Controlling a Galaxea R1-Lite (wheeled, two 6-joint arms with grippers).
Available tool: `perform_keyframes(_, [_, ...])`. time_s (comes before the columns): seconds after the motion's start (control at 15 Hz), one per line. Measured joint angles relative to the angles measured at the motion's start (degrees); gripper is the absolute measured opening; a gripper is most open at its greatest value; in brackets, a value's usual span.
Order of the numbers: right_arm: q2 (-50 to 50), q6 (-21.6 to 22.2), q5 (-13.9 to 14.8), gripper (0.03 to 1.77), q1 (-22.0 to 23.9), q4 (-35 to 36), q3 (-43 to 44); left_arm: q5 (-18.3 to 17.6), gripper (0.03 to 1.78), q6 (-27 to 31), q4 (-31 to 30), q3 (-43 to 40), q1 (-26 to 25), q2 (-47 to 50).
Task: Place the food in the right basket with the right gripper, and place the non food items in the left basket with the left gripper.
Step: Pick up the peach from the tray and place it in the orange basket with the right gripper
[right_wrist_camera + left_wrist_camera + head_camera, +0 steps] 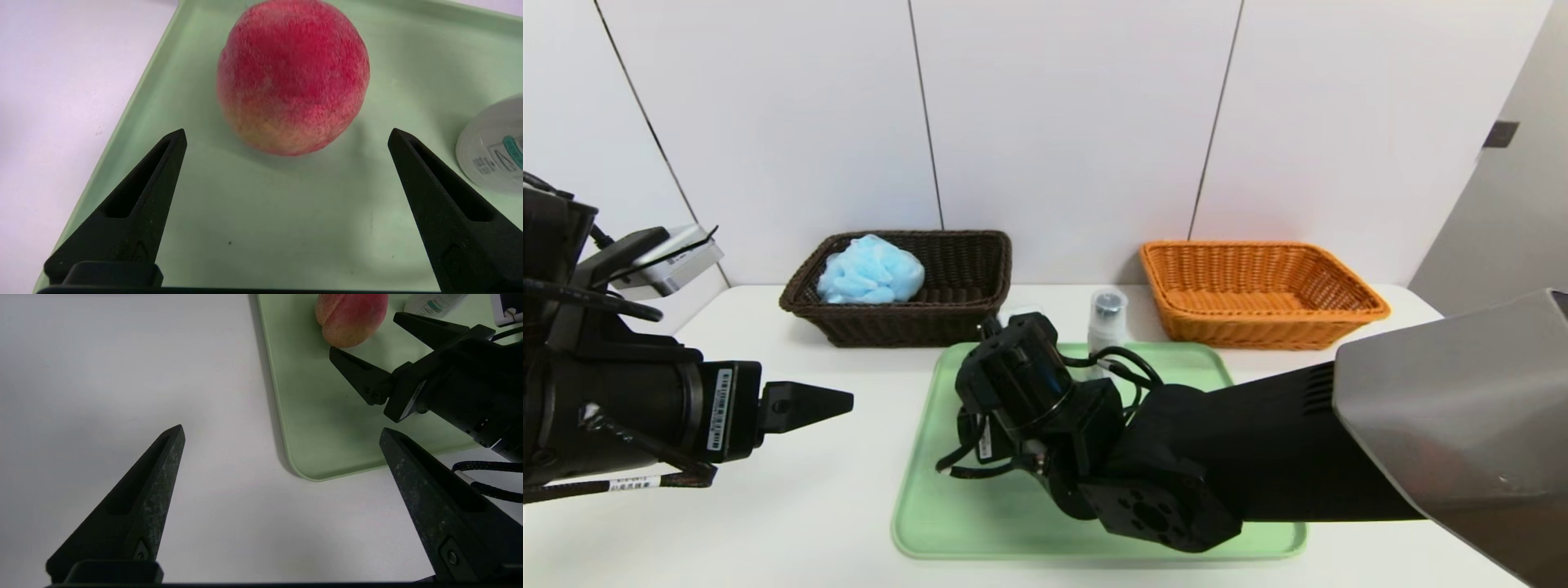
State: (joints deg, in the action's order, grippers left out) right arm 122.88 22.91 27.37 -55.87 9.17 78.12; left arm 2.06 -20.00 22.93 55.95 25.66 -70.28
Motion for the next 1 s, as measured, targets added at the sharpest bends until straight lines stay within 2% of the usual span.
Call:
perform_keyframes(0.93, [4.68, -1.08, 0.00, 1.70, 2.38, -0.11, 4.77, -0.06, 1.69, 0.28, -0.33, 0.02, 0.00, -0.80])
perform_keyframes(1.0, [4.84, -1.11, -0.02, 1.59, 2.40, -0.05, 4.77, -0.09, 1.69, 0.27, -0.30, 0.02, 0.00, -0.83])
